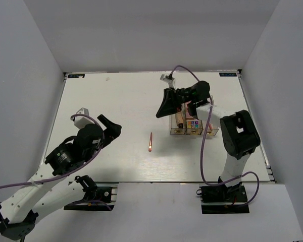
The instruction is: Organize the makeup
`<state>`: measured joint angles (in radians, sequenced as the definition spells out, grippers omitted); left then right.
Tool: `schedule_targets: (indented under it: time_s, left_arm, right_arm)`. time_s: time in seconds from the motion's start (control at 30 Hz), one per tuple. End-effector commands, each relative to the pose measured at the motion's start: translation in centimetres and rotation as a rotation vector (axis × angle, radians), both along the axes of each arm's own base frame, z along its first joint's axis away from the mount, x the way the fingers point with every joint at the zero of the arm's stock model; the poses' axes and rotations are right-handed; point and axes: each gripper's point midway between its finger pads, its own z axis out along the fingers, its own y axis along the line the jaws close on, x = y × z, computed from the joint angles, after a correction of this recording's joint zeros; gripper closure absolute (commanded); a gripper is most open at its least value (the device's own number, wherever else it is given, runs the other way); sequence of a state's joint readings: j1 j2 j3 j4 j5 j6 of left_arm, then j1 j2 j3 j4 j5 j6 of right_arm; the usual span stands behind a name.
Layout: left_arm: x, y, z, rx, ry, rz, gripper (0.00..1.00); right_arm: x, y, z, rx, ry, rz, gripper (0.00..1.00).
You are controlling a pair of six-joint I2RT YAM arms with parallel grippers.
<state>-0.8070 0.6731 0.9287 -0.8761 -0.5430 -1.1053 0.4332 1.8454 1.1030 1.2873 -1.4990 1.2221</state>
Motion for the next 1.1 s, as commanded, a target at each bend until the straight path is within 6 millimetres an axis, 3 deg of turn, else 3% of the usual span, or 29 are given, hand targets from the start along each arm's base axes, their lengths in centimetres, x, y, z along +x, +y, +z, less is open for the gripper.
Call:
schedule_targets:
  time_s: [0.0, 0.1, 0.13, 0.3, 0.33, 0.4, 0.43, 0.5, 0.53, 0.57, 0.63, 0.67, 0.7, 0.77, 0.8, 0.9, 1.0, 1.07]
  left_arm:
    - [0.5, 0.0, -0.8, 0.026, 0.029, 0.026, 0.04]
    - [1.0, -0.5, -0.6, 0.056, 0.034, 0.016, 0.03]
    - [1.2, -0.6, -0.6, 0.062, 0.034, 0.015, 0.03]
    - [1.6, -0.9, -0.1, 0.078, 0.029, 0.012, 0.02]
    - [1.6, -0.8, -0.1, 0.084, 0.031, 0.012, 0.02]
    - [1.5, -0.6, 0.2, 0.078, 0.027, 0.017, 0.02]
    - [1.4, -0.5, 0.1, 0.078, 0.028, 0.021, 0.02]
    - [1.2, -0.3, 0.2, 0.067, 0.025, 0.027, 0.02]
    - [1.1, -0.2, 0.2, 0.064, 0.025, 0.028, 0.02]
    - [1.0, -0.1, 0.3, 0.053, 0.023, 0.033, 0.02]
    - [0.8, 0.1, 0.3, 0.049, 0.026, 0.037, 0.02]
    - [0.7, 0.2, 0.3, 0.044, 0.027, 0.042, 0.02]
    - [0.6, 0.4, 0.3, 0.044, 0.029, 0.043, 0.02]
    - [0.4, 0.5, 0.2, 0.036, 0.031, 0.048, 0.02]
    - [0.3, 0.6, 0.2, 0.032, 0.029, 0.049, 0.02]
    - [0.2, 0.6, 0.0, 0.026, 0.035, 0.050, 0.02]
    - [0.0, 0.7, -0.4, 0.024, 0.046, 0.051, 0.02]
    - [0.0, 0.8, -0.6, 0.024, 0.045, 0.056, 0.02]
  right_arm:
    - [-2.1, -1.3, 4.1, 0.136, -0.637, 0.130, 0.80]
    - [-2.3, -0.9, 7.0, 0.158, -0.642, 0.113, 0.81]
    - [-2.3, -0.5, 9.0, 0.208, -0.651, 0.084, 0.78]
    - [-1.5, 0.6, 14.7, 0.326, -0.584, 0.003, 0.74]
    - [-1.4, 0.9, 17.1, 0.379, -0.595, -0.029, 0.73]
    - [-0.4, 1.5, 19.0, 0.382, -0.531, -0.076, 0.64]
    - [0.3, 1.7, 21.3, 0.450, -0.600, -0.124, 0.57]
    - [1.6, 2.4, 23.2, 0.471, -0.570, -0.187, 0.48]
    - [2.8, 2.8, 23.5, 0.490, -0.609, -0.218, 0.32]
    - [3.2, 3.0, 25.3, 0.517, -0.655, -0.240, 0.11]
    - [6.6, 4.2, 25.2, 0.453, -0.571, -0.364, 0.11]
    - [8.3, 4.6, 26.1, 0.471, -0.726, -0.439, 0.11]
    - [11.8, 5.4, 24.2, 0.345, -0.651, -0.586, 0.11]
    - [14.6, 6.1, 23.8, 0.284, -0.844, -0.699, 0.11]
    - [17.5, 6.1, 22.5, 0.206, -0.860, -0.813, 0.11]
    - [21.0, 5.1, 18.3, -0.011, -1.006, -0.951, 0.11]
    - [21.2, 3.7, 13.5, -0.202, -0.969, -1.053, 0.11]
    - [20.0, 3.7, 11.0, -0.268, -0.924, -1.032, 0.11]
